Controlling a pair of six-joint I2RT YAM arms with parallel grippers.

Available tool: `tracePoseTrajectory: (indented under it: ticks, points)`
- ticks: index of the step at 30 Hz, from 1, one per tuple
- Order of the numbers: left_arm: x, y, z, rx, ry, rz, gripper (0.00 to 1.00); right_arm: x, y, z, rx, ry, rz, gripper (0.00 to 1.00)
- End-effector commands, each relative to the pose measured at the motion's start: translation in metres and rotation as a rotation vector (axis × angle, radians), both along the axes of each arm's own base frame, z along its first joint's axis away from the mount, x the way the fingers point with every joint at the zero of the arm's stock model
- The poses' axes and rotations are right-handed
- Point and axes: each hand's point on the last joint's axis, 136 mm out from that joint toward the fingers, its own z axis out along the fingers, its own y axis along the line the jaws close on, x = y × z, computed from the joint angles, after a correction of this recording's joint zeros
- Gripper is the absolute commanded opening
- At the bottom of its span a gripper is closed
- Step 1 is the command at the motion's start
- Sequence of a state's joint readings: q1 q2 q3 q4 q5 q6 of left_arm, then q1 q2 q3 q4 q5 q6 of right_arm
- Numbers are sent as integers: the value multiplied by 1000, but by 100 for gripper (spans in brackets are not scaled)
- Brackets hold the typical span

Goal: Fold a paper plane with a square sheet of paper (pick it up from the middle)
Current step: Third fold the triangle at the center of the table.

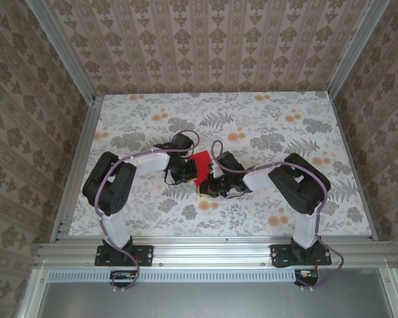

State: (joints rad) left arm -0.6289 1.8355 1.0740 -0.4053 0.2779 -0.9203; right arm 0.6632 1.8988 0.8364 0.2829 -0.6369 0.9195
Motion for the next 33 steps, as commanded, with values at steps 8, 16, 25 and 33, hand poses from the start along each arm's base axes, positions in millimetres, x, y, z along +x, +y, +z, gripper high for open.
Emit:
tracePoseTrajectory:
  ticks: [8,16,25,33]
  points:
    - [-34,32,-52,182,125,0,0,-2,-7,-19,-134,12,9,6]
    - [-28,30,-45,186,106,-12,0,7,-4,26,-139,-84,7,10]
    - [-25,29,-42,186,94,-34,0,39,-35,65,-150,-207,-85,23]
    - [-24,28,-40,182,90,-38,0,52,-34,40,-199,-171,-80,15]
